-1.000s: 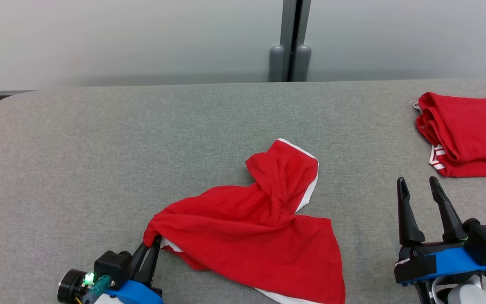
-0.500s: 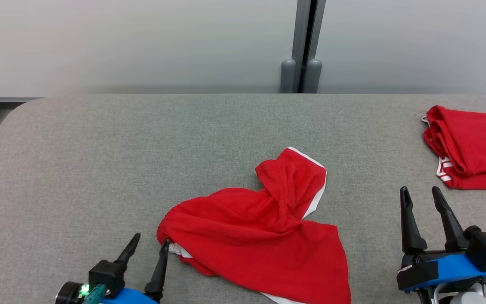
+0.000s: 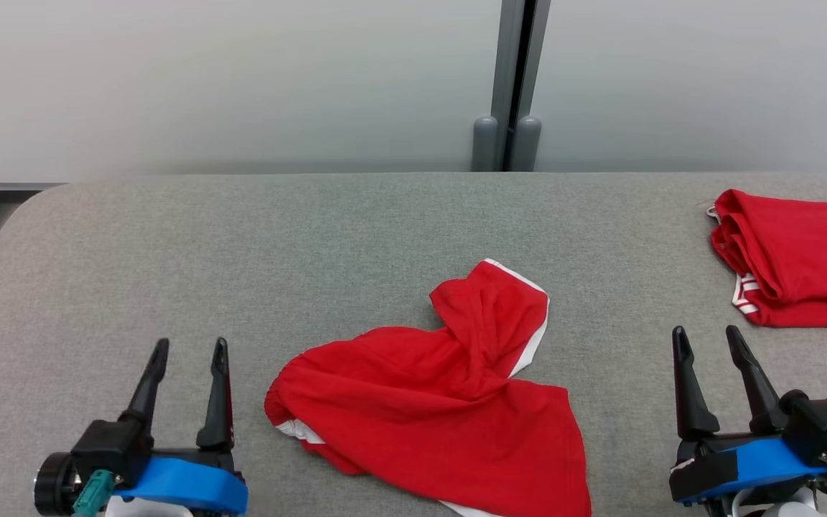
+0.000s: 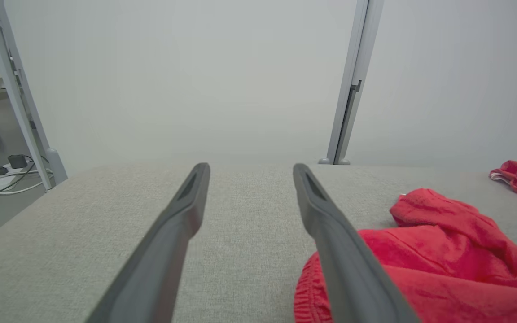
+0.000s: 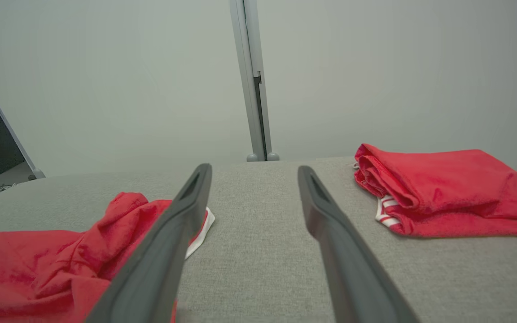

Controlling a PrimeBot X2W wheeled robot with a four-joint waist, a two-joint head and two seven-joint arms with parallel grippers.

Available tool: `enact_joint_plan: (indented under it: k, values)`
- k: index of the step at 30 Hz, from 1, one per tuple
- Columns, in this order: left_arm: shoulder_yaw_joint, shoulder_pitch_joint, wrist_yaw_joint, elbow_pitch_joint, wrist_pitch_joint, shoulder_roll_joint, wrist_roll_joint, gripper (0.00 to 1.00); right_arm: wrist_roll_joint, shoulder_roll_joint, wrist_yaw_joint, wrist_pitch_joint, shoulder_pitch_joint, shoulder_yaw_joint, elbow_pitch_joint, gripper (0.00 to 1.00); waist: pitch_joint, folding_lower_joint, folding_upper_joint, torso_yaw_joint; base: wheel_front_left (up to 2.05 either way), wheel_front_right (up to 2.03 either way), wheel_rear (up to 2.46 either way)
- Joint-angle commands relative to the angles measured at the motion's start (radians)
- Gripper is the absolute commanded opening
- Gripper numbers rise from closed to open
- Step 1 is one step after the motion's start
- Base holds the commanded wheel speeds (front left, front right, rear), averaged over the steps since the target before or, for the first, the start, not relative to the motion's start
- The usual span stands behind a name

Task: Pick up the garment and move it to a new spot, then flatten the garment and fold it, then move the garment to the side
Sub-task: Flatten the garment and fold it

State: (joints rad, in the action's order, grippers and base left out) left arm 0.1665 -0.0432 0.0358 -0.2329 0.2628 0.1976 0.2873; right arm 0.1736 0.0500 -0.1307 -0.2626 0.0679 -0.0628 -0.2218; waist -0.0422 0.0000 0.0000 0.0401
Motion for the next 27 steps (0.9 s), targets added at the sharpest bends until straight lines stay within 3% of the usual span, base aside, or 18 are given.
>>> enact_joint_plan:
  k: [1,15,27]
  values:
    - [-0.011,-0.008,-0.005,0.009,0.003,-0.005,-0.007,1.00,-0.002,0.001,0.000,-0.003,-0.005,0.002,-0.005,1.00,0.001,0.0000,0.0000,-0.004,0.00,0.00,0.00]
    - [-0.116,-0.019,0.026,0.023,0.002,-0.060,-0.087,1.00,-0.019,0.001,0.000,-0.003,0.007,0.022,-0.069,1.00,-0.013,0.0000,0.0000,-0.028,0.00,0.00,0.00]
    - [-0.141,-0.028,0.053,0.009,0.002,-0.093,-0.119,1.00,-0.013,0.053,0.000,0.082,0.116,0.217,-0.208,1.00,-0.022,0.0000,0.0000,0.003,0.00,0.00,0.00]
